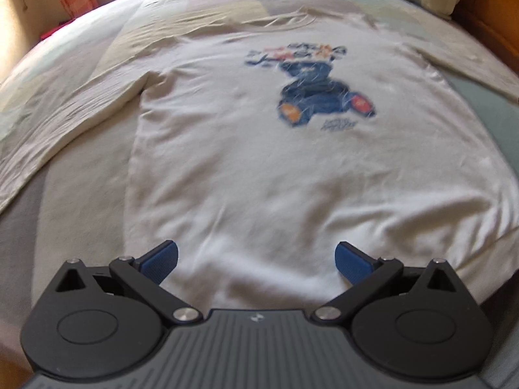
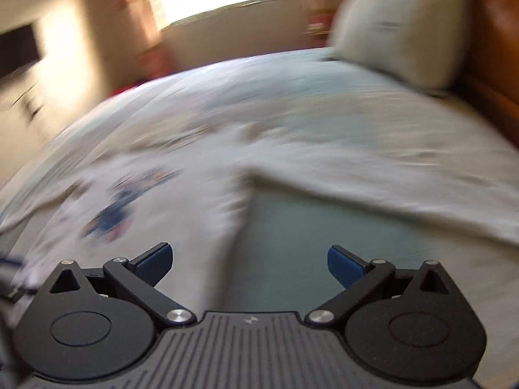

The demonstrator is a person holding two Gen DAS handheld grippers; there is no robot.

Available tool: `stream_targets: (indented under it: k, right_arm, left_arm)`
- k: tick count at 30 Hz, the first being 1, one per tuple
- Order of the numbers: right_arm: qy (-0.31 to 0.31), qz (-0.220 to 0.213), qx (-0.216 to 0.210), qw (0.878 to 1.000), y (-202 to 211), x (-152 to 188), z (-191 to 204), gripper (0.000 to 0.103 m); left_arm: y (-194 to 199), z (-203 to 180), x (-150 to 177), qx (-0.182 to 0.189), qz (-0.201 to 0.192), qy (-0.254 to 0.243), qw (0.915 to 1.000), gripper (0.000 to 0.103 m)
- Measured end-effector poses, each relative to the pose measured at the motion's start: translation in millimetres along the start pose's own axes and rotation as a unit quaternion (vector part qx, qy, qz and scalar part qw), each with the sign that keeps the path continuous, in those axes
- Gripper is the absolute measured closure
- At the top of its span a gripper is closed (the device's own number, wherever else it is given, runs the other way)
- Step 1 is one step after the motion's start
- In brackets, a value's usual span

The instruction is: Fold clothes

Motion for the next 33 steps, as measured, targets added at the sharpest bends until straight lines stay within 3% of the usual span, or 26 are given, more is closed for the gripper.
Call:
stream_targets:
  k: [5,9,11,17,21,25,27,31,33]
  right_arm:
    - [0.109,0.049,-0.029,0.992,-35,22,111,0.000]
    - [0.122,0.080,-0.112,0.983,-48,40,162,0.000]
    - [0.121,0.076,-0.120,0.982,-52,43,178,0.000]
    - [0.050,0.097,-0.102,0.989,-54,67,178,0.000]
    - [0.031,0.108,-0.101,0.989,-36,80,169,0.000]
    - [0.005,0.083,-0.063,0.995,-23,72,156,0.000]
    - [-0.011,0.070,-0.038,0.997,-22,68,146,0.000]
    - [-0.038,0.079,-0.017,0.996,-34,72,134,0.000]
    - [-0.037,0.074,-0.011,0.996,-34,76,134,0.000]
  left_arm:
    - [10,7,13,0.007,-0.020,-0.002,0.9998,0.001]
    - [11,23,11,0.022,-0.026,0.026,0.9991,0.001]
    - [12,24,10,0.023,-0.033,0.031,0.9987,0.001]
    - [26,21,10,0.050,-0.063,0.030,0.9963,0.001]
    - [28,28,10,0.092,-0.060,0.050,0.9927,0.001]
    - [32,20,14,0.192,-0.052,0.061,0.9782,0.001]
    - [32,10,18,0.223,-0.045,0.052,0.9725,0.001]
    - [13,-5,30,0.237,-0.009,0.045,0.9703,0.001]
    - [10,-8,38,0.226,-0.014,0.041,0.9732,0.001]
Point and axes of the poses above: each gripper's, at about its wrist camera, not at the fingertips, and y roughly against the way its jaws point, z to its left, x to its underside, the point moved 7 cm from there along -y, roughly the way its jaws point, and after that the axes turned 15 degrees about z, right-handed, at the moved point
